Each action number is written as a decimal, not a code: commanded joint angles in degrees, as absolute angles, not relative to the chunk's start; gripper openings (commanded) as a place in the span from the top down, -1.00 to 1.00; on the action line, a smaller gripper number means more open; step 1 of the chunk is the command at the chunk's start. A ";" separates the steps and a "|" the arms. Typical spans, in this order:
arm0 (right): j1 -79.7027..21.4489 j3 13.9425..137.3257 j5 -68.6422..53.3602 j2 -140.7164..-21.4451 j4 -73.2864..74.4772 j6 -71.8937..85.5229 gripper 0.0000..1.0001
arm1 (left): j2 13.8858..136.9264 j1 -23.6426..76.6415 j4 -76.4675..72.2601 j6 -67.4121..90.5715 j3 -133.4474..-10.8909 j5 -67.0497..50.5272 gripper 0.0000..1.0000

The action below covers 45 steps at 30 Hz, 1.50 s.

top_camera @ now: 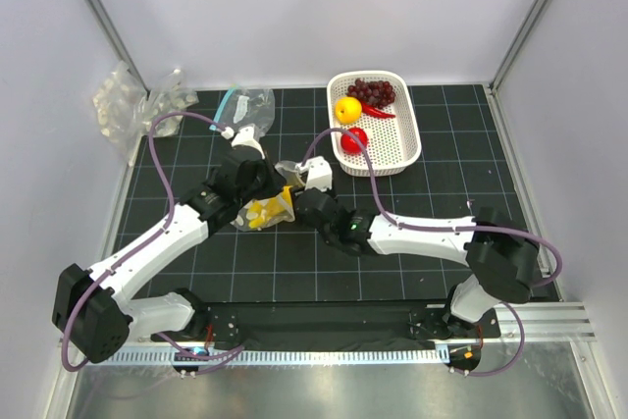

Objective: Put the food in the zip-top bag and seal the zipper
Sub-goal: Adjust the zipper food storage bag at the center of the board.

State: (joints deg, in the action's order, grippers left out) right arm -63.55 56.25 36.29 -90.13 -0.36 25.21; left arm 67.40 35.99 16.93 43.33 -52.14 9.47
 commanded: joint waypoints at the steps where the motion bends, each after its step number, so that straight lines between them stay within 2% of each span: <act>1: -63.72 57.83 36.04 -91.23 -3.43 25.66 -0.20 | 66.45 35.77 13.62 43.33 -52.30 8.61 0.99; 8: -63.72 57.74 37.26 -94.39 -3.16 29.00 -0.18 | 66.53 35.60 14.06 42.80 -52.47 9.75 0.99; 12: -63.72 58.18 38.23 -95.97 -2.81 29.79 -0.04 | 66.09 35.24 14.06 42.80 -52.21 10.11 0.99; 13: -63.72 58.18 38.41 -96.15 -2.81 29.97 0.04 | 66.09 35.16 13.98 42.80 -52.12 10.11 0.99; 14: -63.72 58.10 38.76 -96.07 -2.90 30.06 0.24 | 66.09 35.16 13.97 42.80 -52.12 10.02 0.99; 17: -63.72 58.01 38.93 -94.84 -3.25 28.05 0.55 | 66.44 35.16 13.54 42.72 -52.21 8.88 0.99; 20: -63.72 57.31 38.67 -92.03 -3.60 24.54 0.77 | 67.85 35.24 12.48 40.62 -52.64 4.68 1.00; 23: -63.81 58.00 37.36 -90.62 -2.82 21.36 0.87 | 71.18 35.59 12.22 39.55 -54.57 0.27 0.99; 30: -63.81 56.87 35.77 -87.10 -3.87 16.36 0.91 | 74.79 36.38 12.30 38.06 -56.51 -5.18 1.00; 35: -63.81 57.66 34.81 -87.19 -4.04 12.66 0.92 | 72.95 36.65 12.13 37.71 -56.16 -5.88 1.00; 45: -63.81 51.60 26.28 -82.10 -12.39 6.51 0.92 | 67.15 38.41 9.84 36.74 -55.11 -10.98 0.99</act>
